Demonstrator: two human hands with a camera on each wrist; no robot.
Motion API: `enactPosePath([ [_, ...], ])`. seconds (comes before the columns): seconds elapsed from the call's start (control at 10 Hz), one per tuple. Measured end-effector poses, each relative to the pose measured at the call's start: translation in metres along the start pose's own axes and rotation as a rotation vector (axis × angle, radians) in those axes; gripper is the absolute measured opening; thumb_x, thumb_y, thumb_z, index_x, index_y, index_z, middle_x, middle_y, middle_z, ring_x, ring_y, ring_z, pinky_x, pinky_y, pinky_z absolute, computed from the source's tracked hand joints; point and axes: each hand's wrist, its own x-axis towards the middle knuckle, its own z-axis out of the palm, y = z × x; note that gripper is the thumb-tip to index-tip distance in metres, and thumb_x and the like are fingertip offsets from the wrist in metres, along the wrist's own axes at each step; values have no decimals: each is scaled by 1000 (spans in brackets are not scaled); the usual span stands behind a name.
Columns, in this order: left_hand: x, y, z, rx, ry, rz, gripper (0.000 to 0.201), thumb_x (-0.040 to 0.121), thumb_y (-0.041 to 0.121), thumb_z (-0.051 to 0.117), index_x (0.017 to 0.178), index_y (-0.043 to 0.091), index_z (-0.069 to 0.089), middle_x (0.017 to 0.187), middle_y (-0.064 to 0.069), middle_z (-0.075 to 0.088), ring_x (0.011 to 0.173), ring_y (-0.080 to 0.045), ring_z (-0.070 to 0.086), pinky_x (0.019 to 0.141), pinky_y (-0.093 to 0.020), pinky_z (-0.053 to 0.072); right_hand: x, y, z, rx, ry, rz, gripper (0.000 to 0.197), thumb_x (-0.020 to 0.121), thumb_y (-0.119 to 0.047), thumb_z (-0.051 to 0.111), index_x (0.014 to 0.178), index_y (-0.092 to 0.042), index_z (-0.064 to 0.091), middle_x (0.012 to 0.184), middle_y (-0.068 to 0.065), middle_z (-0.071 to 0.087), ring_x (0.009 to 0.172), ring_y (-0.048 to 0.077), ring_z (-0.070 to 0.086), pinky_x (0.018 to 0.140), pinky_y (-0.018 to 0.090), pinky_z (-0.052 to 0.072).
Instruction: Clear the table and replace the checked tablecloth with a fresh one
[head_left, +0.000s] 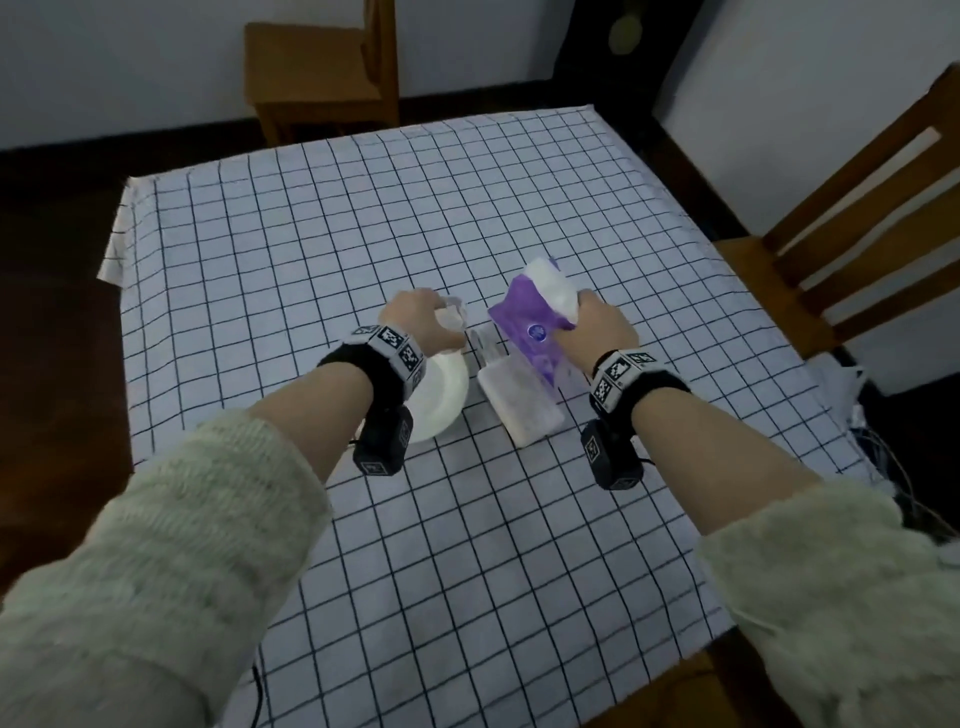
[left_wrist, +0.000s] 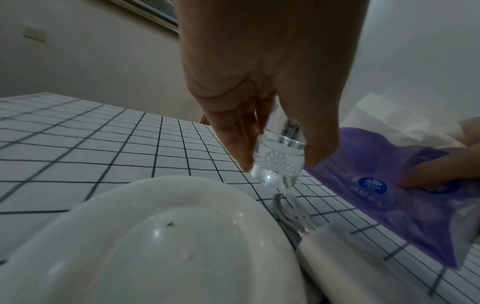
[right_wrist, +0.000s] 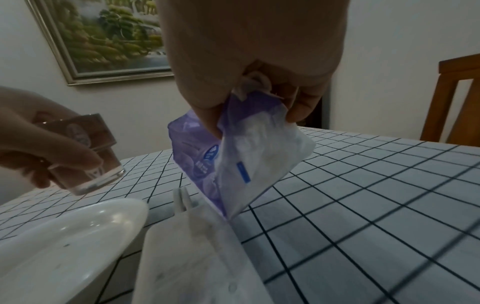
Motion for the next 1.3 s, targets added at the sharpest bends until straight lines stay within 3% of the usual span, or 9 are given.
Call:
enactPosePath([
  [0.1, 29, 2, 1, 10, 23, -42, 30, 78, 31, 68, 103, 17, 59, 86, 0, 53, 82, -20, 49, 67, -28, 37, 25, 3, 9, 14, -17, 11, 28, 90, -29, 57, 110, -12, 51, 91, 8, 64, 82, 29, 62, 73, 40, 55],
  [0.6, 102, -3, 12, 77, -80, -208, 45, 80, 30, 67, 122, 16, 56, 94, -2, 53, 84, -21, 51, 72, -28, 43, 78, 20, 37, 1, -95, 42, 29, 89, -27, 56, 112, -12, 46, 89, 9, 62, 80, 30, 61, 70, 37, 53],
  [0.7, 107, -3, 16, 92, -102, -226, 34, 80, 30, 68, 108, 15, 59, 89, -1, 55, 83, -20, 52, 69, -28, 42, 79, 22, 40, 18, -98, 55, 30, 91, -28, 54, 114, -11, 45, 90, 9, 61, 79, 29, 60, 68, 35, 50],
  [0.8, 109, 1, 13, 100, -115, -230, 23, 82, 25, 65, 71, 25, 45, 73, 4, 49, 81, -20, 52, 66, -26, 41, 80, 23, 42, 67, -92, 61, 37, 91, -27, 55, 122, -12, 42, 97, 9, 63, 82, 29, 62, 70, 34, 51],
  [0.9, 110, 4, 12, 117, -166, -213, 19, 85, 25, 63, 75, 25, 47, 86, 0, 52, 84, -22, 52, 71, -28, 46, 79, 25, 44, 131, -79, 57, 53, 88, -26, 60, 133, -11, 36, 112, 11, 58, 92, 31, 61, 75, 37, 51],
  [1.0, 108, 3, 10, 165, -229, -169, 25, 86, 32, 61, 110, 23, 57, 98, -3, 53, 87, -22, 51, 73, -27, 43, 76, 26, 42, 165, -58, 50, 66, 85, -28, 63, 140, -10, 30, 124, 12, 52, 99, 32, 59, 80, 41, 52],
  [1.1, 105, 2, 10, 168, -225, -166, 56, 88, 37, 62, 136, 13, 48, 123, -13, 55, 109, -29, 53, 85, -31, 43, 75, 28, 40, 196, -67, 60, 75, 84, -30, 64, 144, -9, 25, 131, 12, 48, 104, 32, 57, 85, 44, 51],
  [1.2, 91, 5, 8, 124, -208, -178, 63, 89, 31, 65, 141, 9, 38, 141, -15, 42, 126, -32, 44, 96, -33, 40, 67, 29, 34, 185, -70, 61, 81, 82, -33, 66, 146, -9, 22, 135, 13, 43, 107, 34, 56, 88, 45, 50],
  [1.3, 86, -3, 8, 24, -165, -222, 70, 82, 28, 73, 139, 8, 39, 125, -11, 50, 112, -29, 51, 80, -29, 38, 62, 28, 28, 165, -35, 56, 86, 81, -38, 68, 147, -10, 20, 140, 13, 40, 112, 34, 54, 90, 43, 47],
])
